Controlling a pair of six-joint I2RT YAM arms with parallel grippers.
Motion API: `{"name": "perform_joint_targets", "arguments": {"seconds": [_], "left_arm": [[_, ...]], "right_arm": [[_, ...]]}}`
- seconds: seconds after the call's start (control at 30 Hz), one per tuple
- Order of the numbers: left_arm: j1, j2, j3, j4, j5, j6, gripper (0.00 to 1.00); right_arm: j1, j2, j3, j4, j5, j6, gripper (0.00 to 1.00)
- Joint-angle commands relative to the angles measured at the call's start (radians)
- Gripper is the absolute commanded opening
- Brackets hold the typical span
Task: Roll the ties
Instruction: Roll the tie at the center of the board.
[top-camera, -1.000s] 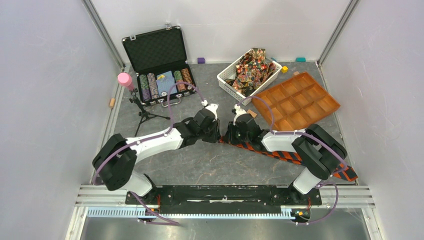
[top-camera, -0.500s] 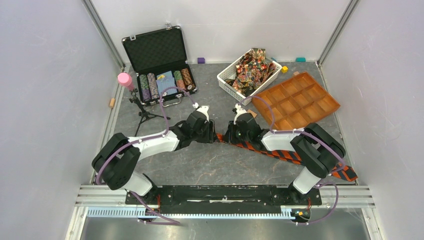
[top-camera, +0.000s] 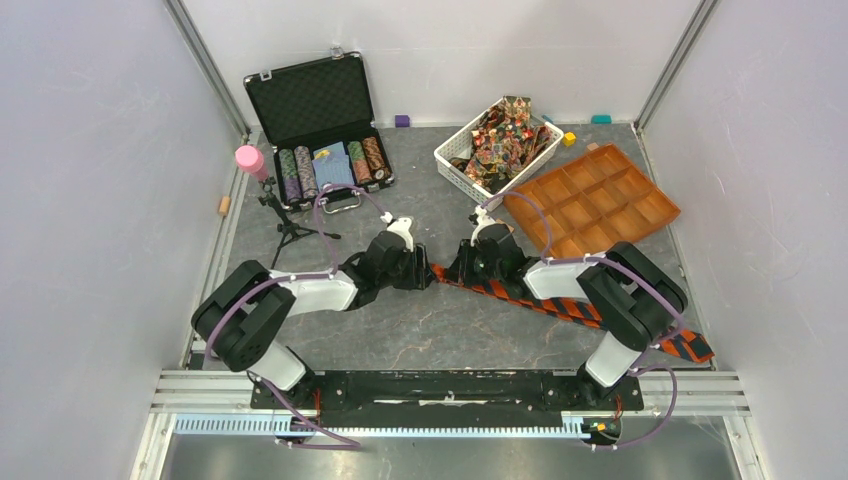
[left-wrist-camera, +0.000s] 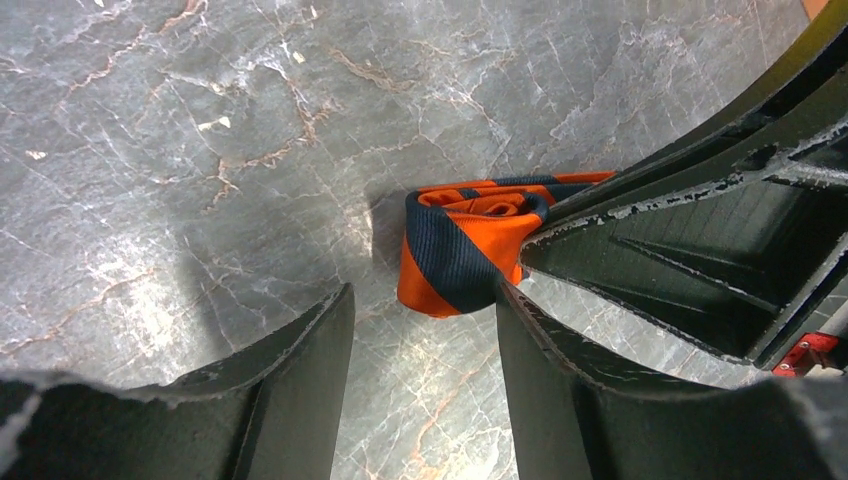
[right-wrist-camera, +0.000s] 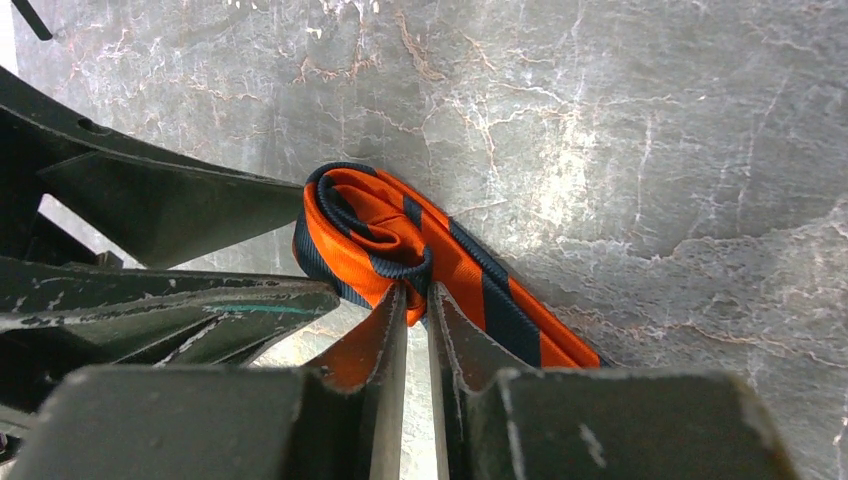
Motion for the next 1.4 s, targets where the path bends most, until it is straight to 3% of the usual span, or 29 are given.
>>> {"name": "perform_joint_targets", "arguments": {"seconds": [0.0,0.53,0.8,1.1,1.2,1.37], "left_arm": [[0.018,0.024,-0.023,0.165,0.018,-0.022,0.6],[0.077,0.144,-0.104,0.473,0.204,-0.087,0.54],[0.078,0.192,-0.106,0.508,0.258,-0.092,0.46],[0.082,0.178,-0.101,0.464,0.277,-0.099,0.25],[0.081,0.144,-0.076,0.366,0.257,-0.086,0.19],[0.081,0.02,-0.048,0.143,0.165,-0.035,0.15]], "right_arm": [[-0.008,0.026,-0.017,0.01,-0.009,0.007,0.17],[-0.015,0.042,-0.015,0.008,-0.027,0.001,0.17],[-0.02,0.053,-0.011,0.009,-0.029,0.006,0.17],[-0.02,0.048,-0.009,0.011,-0.03,0.008,0.17],[-0.021,0.017,-0.02,0.011,-0.028,-0.002,0.19],[-0.021,-0.098,-0.034,-0.035,-0.01,-0.048,0.3]]}}
